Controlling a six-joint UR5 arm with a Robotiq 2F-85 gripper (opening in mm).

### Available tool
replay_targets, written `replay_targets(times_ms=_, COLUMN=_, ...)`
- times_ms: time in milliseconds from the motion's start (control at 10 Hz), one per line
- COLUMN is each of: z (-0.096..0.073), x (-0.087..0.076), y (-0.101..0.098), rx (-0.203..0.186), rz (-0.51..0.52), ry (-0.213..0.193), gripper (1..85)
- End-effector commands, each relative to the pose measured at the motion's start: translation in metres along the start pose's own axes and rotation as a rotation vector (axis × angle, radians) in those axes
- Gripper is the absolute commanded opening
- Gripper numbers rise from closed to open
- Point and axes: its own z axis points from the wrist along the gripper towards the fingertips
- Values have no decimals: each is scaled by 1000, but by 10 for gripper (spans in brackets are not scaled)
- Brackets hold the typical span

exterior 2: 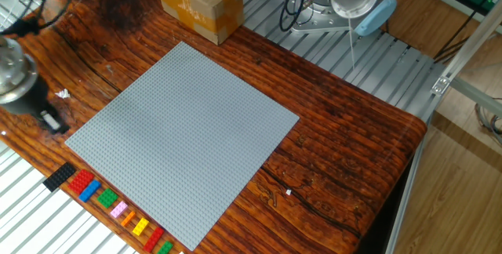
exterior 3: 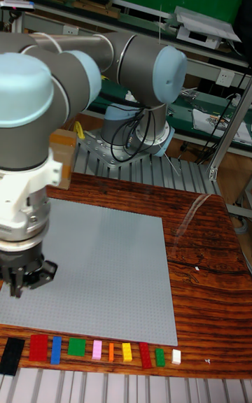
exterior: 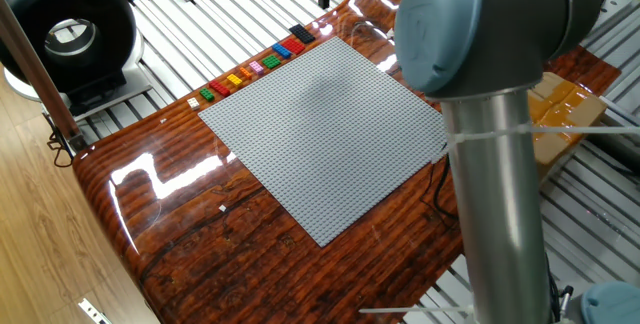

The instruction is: Build with small Lego blocks

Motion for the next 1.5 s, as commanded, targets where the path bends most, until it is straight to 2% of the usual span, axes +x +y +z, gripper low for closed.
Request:
replay_targets(times_ms=0, z=8, x=-33, y=-6, rx=-24, rz=18, ry=-75, gripper=137)
replay_targets(times_ms=200, z=19, x=-41, y=-2, rx=-28, rz=5, ry=-86, gripper=143)
replay_targets(times_ms=400, z=28, x=-38, y=4, rx=-5, rz=-19, ry=-64, gripper=223)
replay_targets(times_ms=600, z=31, x=-37, y=16, rx=-10, rz=-28, ry=-54, gripper=230)
replay_targets(times_ms=800, z=39, x=-39, y=14, rx=-9, rz=-83, ry=-54, gripper=243)
replay_targets(times_ms=900, z=44, x=-41, y=12, rx=-7, rz=-107, ry=-60, gripper=300)
replay_targets(times_ms=1000, z=47, x=-44, y=13, rx=-12, rz=-113, ry=-67, gripper=320)
replay_targets(times_ms=1200, z=50, x=-47, y=16, rx=-22, rz=-111, ry=-76, gripper=333)
replay_targets(times_ms=1400, z=59, x=-55, y=16, rx=-26, rz=-126, ry=-101, gripper=343)
